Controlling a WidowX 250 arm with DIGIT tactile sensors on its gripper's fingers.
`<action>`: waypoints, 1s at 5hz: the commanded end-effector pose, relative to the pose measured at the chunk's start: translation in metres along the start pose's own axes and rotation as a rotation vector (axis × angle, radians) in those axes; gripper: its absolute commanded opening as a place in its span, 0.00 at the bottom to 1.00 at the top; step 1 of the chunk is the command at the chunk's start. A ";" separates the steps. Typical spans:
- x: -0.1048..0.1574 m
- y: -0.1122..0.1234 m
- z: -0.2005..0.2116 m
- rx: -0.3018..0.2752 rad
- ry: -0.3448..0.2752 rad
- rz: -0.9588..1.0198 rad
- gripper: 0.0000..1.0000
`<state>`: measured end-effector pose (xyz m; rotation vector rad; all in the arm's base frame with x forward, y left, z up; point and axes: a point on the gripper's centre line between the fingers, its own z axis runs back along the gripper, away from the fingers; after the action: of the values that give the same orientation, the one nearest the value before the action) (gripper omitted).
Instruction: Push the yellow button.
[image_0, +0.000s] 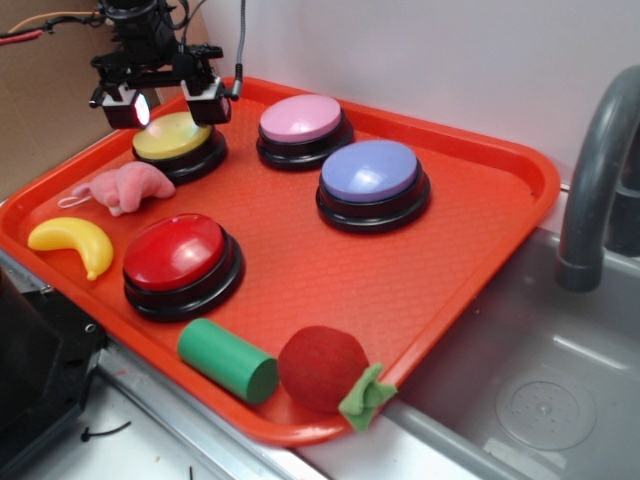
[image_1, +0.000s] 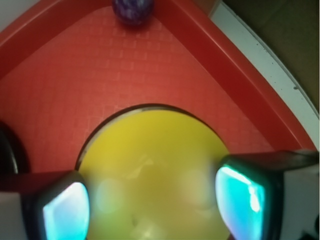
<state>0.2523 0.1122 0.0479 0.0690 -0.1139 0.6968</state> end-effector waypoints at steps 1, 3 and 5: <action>-0.018 0.007 -0.005 0.007 0.047 -0.024 1.00; -0.022 0.004 0.024 0.006 0.044 -0.055 1.00; -0.024 0.000 0.055 -0.012 0.032 -0.081 1.00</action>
<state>0.2260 0.0838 0.0824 0.0512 -0.0140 0.6149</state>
